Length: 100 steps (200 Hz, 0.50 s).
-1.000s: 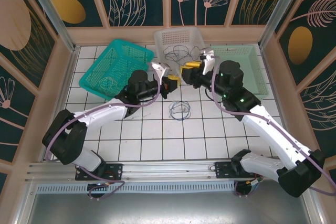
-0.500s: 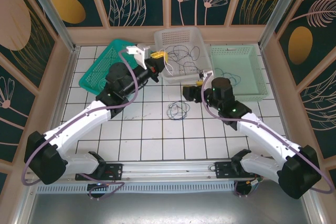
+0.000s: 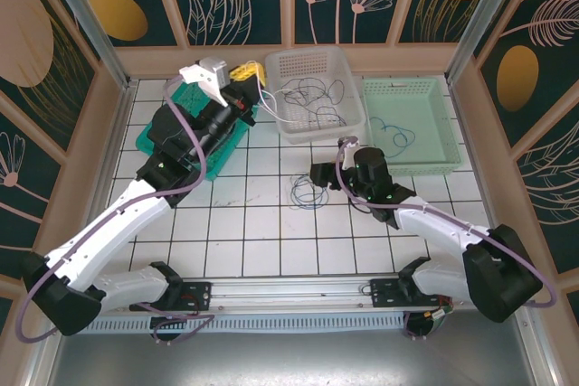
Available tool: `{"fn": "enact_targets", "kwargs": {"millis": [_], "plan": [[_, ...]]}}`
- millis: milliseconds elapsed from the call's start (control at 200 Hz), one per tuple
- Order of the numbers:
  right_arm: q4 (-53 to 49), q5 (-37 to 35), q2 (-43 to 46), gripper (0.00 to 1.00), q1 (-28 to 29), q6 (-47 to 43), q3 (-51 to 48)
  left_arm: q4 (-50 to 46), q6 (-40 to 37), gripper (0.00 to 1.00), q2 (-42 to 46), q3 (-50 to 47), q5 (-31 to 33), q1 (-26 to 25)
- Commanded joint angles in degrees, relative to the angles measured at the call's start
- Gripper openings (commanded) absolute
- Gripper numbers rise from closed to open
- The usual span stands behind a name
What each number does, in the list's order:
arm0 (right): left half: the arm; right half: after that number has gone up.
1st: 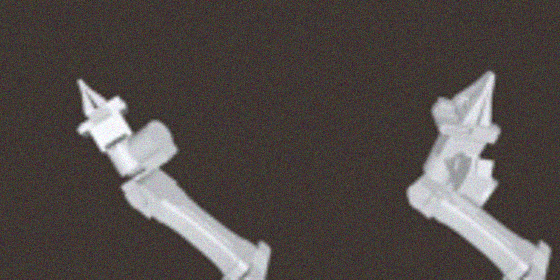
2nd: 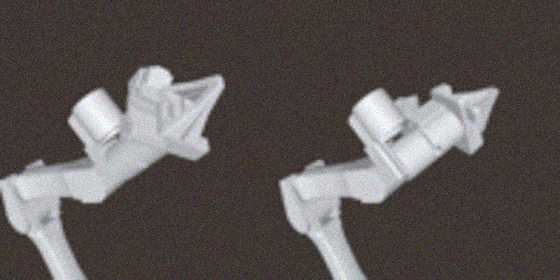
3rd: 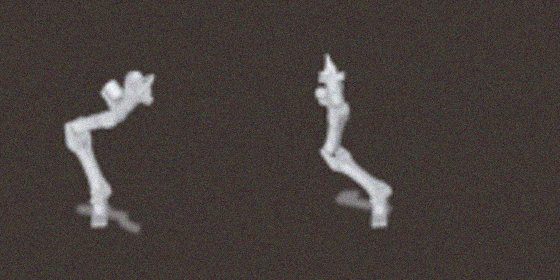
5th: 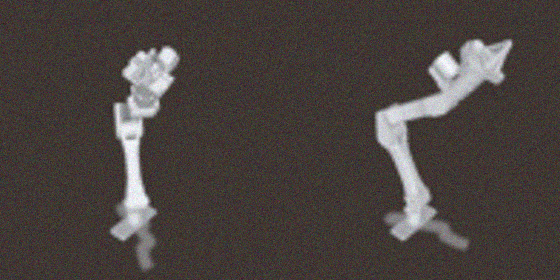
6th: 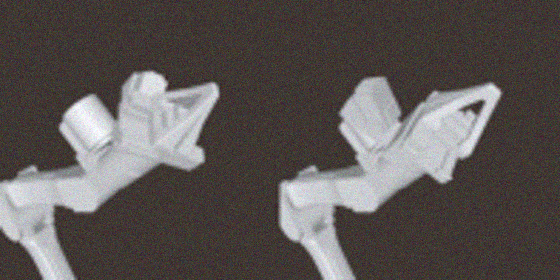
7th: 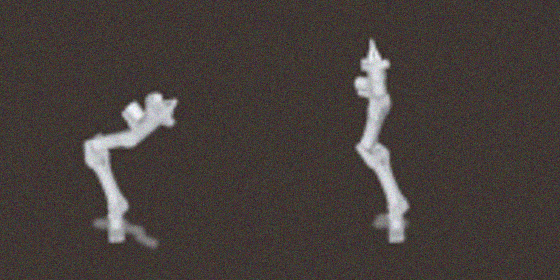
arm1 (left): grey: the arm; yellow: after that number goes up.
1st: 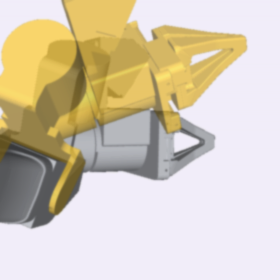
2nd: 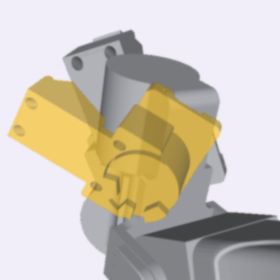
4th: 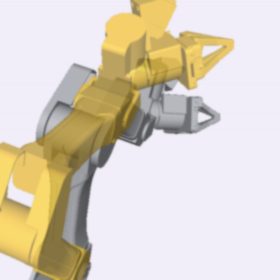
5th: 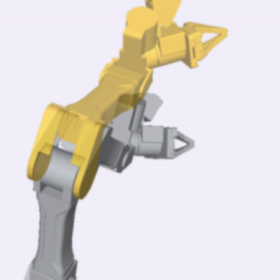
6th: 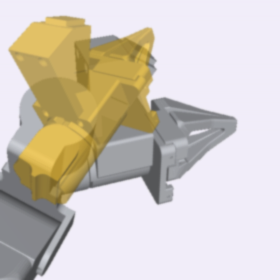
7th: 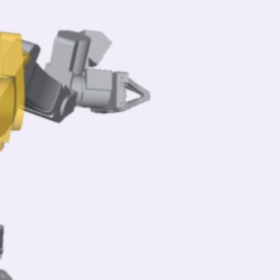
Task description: Untangle the cables
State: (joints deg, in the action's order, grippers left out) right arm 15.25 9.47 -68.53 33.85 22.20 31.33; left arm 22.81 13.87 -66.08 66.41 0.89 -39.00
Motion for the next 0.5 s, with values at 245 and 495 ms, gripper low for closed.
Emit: {"fn": "enact_targets", "kwargs": {"millis": [245,495], "plan": [[1.23,-0.22,1.10,0.76,0.28,1.72,-0.85,-8.45,-4.20,0.00,-2.68,0.11,12.26,12.68],[-0.55,-1.02,1.22,0.76,0.27,1.27,-0.92,-12.74,-2.44,0.00,-8.06,-1.23,12.87,21.58]]}}
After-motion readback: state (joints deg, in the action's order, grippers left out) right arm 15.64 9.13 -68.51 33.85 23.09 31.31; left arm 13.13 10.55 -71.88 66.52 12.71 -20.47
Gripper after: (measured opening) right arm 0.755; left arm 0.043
